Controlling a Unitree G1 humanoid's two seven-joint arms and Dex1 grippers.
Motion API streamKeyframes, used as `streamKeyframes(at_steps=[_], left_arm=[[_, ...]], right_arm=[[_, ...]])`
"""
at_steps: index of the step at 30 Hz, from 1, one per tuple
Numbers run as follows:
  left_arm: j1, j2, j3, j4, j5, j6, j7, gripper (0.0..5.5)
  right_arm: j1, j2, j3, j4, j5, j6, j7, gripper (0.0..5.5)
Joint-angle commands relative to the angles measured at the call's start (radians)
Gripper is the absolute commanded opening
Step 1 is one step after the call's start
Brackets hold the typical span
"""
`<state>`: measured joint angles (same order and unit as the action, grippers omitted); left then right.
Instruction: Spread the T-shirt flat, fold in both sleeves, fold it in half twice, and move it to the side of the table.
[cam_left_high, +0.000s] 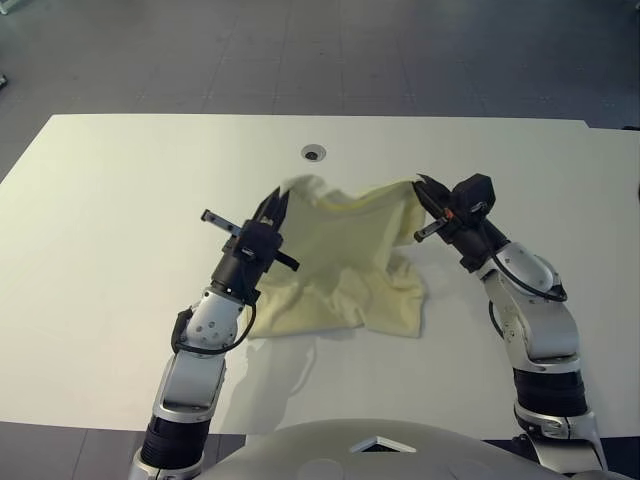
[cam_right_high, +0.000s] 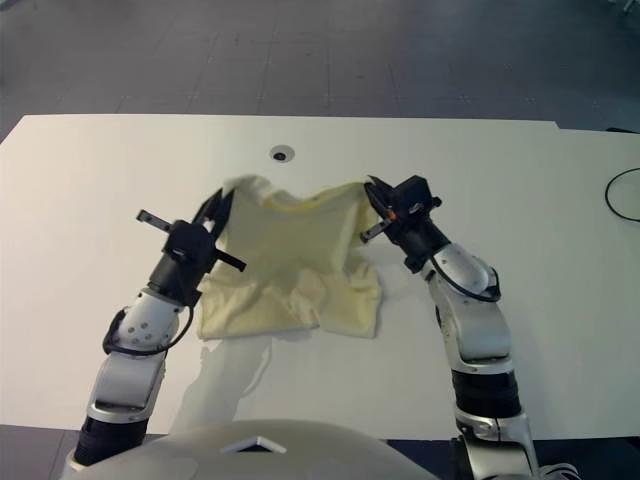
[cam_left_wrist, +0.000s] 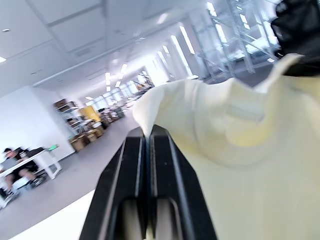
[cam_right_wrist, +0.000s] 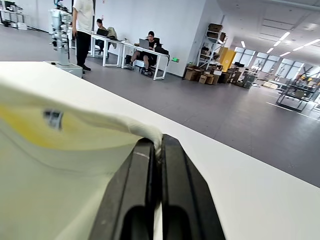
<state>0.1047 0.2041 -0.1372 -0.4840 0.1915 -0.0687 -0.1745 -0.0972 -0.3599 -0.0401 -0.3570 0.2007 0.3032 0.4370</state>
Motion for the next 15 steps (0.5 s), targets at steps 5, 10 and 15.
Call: streamKeyframes(at_steps=[5, 10, 15], left_arm=[[-0.166, -0.082, 0.041, 0.080, 0.031, 0.073, 0.113, 0.02], [-0.257, -0.090, 0.038, 0.177, 0.074, 0.067, 0.159, 0.02], [-0.304, -0.090, 0.038, 0.239, 0.093, 0.056, 0.173, 0.02]], right_arm=[[-0.097, -0.029, -0.047, -0.016, 0.030, 0.001, 0.000, 0.00], [-0.151, -0.034, -0.059, -0.005, 0.033, 0.002, -0.006, 0.00], [-0.201, -0.036, -0.048, 0.007, 0.028, -0.002, -0.005, 0.00]])
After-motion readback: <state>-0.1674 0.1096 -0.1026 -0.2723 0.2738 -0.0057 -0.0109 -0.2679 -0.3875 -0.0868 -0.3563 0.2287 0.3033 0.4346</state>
